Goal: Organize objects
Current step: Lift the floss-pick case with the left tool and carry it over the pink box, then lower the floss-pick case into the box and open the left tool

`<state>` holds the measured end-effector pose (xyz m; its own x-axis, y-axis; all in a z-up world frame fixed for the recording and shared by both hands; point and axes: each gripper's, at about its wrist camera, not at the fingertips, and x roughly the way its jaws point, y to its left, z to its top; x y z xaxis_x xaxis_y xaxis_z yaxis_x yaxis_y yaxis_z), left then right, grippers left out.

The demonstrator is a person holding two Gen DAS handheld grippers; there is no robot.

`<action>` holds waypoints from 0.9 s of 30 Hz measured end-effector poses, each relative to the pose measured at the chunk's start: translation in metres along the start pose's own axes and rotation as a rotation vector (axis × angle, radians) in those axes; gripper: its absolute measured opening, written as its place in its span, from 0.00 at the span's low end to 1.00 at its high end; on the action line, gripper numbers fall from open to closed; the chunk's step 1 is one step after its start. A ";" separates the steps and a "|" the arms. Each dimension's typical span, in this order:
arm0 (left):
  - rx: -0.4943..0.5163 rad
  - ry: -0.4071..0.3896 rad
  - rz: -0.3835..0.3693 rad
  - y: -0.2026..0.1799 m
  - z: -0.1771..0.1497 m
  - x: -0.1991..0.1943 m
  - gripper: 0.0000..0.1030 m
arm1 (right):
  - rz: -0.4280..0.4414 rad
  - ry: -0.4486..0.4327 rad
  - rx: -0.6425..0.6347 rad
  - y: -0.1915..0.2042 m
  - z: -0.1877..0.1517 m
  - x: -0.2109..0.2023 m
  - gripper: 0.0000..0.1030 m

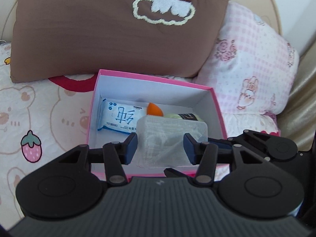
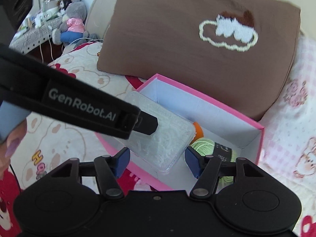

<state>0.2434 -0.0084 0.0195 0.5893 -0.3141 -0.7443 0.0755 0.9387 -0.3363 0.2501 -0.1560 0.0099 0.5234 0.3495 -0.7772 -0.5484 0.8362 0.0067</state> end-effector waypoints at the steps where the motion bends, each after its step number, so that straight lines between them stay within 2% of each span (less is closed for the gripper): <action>1: -0.006 0.014 0.008 0.001 0.002 0.009 0.47 | 0.012 0.017 0.022 -0.004 0.000 0.007 0.65; 9: -0.056 0.113 0.048 0.018 0.002 0.071 0.48 | 0.066 0.113 0.104 -0.025 -0.010 0.062 0.64; 13: -0.087 0.143 0.058 0.029 -0.001 0.094 0.47 | 0.089 0.129 0.162 -0.034 -0.016 0.084 0.64; 16: -0.110 0.155 0.057 0.033 -0.001 0.107 0.47 | 0.088 0.135 0.218 -0.040 -0.020 0.092 0.64; 24: -0.118 0.166 0.057 0.037 -0.001 0.130 0.47 | 0.084 0.149 0.199 -0.052 -0.019 0.115 0.63; 27: -0.113 0.191 0.068 0.038 -0.002 0.137 0.47 | 0.111 0.173 0.246 -0.059 -0.019 0.125 0.62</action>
<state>0.3252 -0.0164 -0.0964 0.4263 -0.2818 -0.8596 -0.0561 0.9402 -0.3360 0.3357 -0.1701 -0.0993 0.3390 0.3845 -0.8586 -0.4106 0.8816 0.2327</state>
